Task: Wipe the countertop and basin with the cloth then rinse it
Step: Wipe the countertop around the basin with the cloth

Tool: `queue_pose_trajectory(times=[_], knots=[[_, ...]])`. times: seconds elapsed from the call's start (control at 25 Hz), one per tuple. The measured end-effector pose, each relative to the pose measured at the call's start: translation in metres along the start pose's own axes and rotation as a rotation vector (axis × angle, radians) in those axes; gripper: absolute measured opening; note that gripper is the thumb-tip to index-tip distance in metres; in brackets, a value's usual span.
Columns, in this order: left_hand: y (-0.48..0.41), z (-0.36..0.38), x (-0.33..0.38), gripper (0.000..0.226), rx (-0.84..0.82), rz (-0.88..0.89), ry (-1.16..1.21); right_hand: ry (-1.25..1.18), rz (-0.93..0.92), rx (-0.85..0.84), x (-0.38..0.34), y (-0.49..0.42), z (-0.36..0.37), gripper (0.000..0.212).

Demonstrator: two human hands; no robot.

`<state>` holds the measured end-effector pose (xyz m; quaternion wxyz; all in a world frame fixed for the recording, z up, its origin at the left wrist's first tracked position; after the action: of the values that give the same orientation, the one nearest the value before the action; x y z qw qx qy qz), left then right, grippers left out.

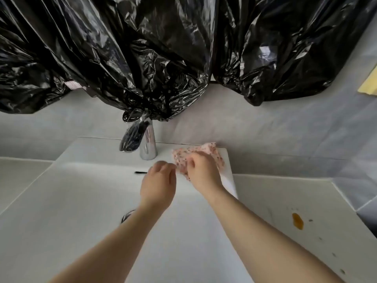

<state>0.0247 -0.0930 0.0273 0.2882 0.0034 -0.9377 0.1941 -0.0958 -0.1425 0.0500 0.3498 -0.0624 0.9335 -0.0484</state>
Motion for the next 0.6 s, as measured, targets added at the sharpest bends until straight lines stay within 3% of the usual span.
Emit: queue_pose_trajectory(times=[0.08,0.16,0.4,0.6], knots=[[-0.006,0.006,-0.011,0.042,0.028,0.005,-0.188,0.247,0.008,0.051,0.007,-0.017,0.013,0.032],[-0.004,0.016,-0.026,0.055,-0.004,-0.01,-0.31,0.398,0.1,-0.016,0.022,-0.028,0.032,0.037],[-0.003,0.027,-0.032,0.072,0.021,0.125,-0.397,0.499,-0.006,-0.158,-0.003,-0.033,0.082,0.044],[-0.001,0.025,-0.022,0.063,0.004,0.11,-0.371,0.433,-0.124,0.052,0.009,-0.03,0.049,0.043]])
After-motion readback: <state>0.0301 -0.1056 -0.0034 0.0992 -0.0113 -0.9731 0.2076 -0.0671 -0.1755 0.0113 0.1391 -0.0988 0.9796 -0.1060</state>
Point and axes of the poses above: each hand's wrist, its own y-axis away from the middle knuckle, its own z-axis out of the palm, x = y × z, the point moved 10 cm from there along -y, towards the middle knuckle, and after that the axes turned 9 degrees about z, right-handed, at the moved point
